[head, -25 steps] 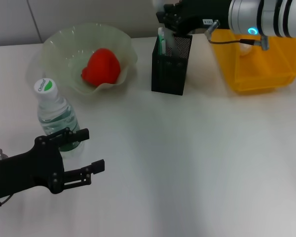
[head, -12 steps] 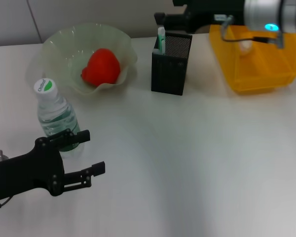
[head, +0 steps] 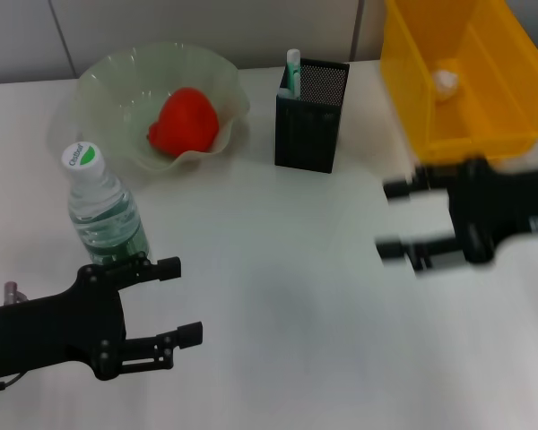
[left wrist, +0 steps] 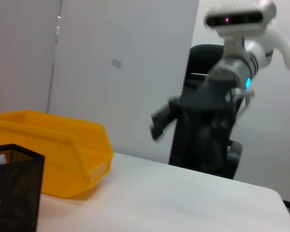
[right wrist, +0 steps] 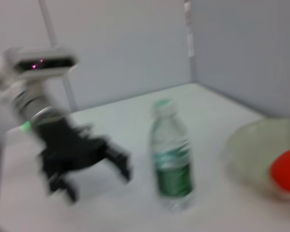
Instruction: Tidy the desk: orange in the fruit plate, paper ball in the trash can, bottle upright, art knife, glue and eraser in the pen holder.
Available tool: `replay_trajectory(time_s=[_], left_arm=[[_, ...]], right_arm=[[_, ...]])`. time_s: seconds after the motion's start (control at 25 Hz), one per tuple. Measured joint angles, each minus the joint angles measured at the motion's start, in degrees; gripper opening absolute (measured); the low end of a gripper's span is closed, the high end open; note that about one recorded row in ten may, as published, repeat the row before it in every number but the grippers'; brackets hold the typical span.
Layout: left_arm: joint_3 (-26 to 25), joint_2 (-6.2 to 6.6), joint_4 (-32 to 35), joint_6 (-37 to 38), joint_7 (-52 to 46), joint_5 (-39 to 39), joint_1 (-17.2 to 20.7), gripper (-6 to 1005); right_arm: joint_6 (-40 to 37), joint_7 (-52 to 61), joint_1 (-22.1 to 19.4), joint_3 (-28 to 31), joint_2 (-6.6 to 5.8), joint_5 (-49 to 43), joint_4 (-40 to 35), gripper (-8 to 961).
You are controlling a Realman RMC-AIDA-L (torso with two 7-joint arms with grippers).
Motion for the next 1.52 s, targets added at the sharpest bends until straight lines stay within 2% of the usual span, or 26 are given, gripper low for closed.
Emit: replay_trajectory(time_s=[0.04,0.2,0.28,0.44,0.72,0.84,1.0,1.52], left_arm=[[0.46,0.08,0.20,0.37,-0.97,0.24,-0.27,844],[0.73,0.10,0.72,0.54,-3.43,1.66,-0.67,844],[0.85,0.10,0.72,0.92,-4.31,2.26,-0.87,844],[1.18,0.12,0.72,2.22,-5.94,3.19,-1.11,844],[1.32,0.49,1.55,4.48,-8.57,4.82,-1.93,844],[1.27,0.53,2.06,5.23,-8.62,5.08,-2.01,844],[1.24,0.60,2.18,5.27,-9.15,5.56,-2.25,844],[1.23,0.54,2.08,5.28,-9.44,5.90,-2.30,844]], right_arm=[[-1.03,-5.67,-2.17,0.02,-0.01,0.80,2.99,775],[-1.40,-11.89,-3.52,0.07,-0.13,1.15,8.79,774],[-1.16,-15.95,-2.72,0.12,-0.61,0.80,15.26,774],[-0.95,-21.63,-1.75,0.14,-1.03,0.61,20.64,773],[-1.07,-25.65,-1.28,1.32,-2.12,0.53,25.18,773],[-1.08,-27.64,-0.47,1.82,-3.47,0.47,29.98,773],[-1.16,-29.18,-0.33,2.74,-3.69,0.44,31.54,773],[-1.43,-29.46,-0.14,2.62,-3.05,0.43,31.70,773]])
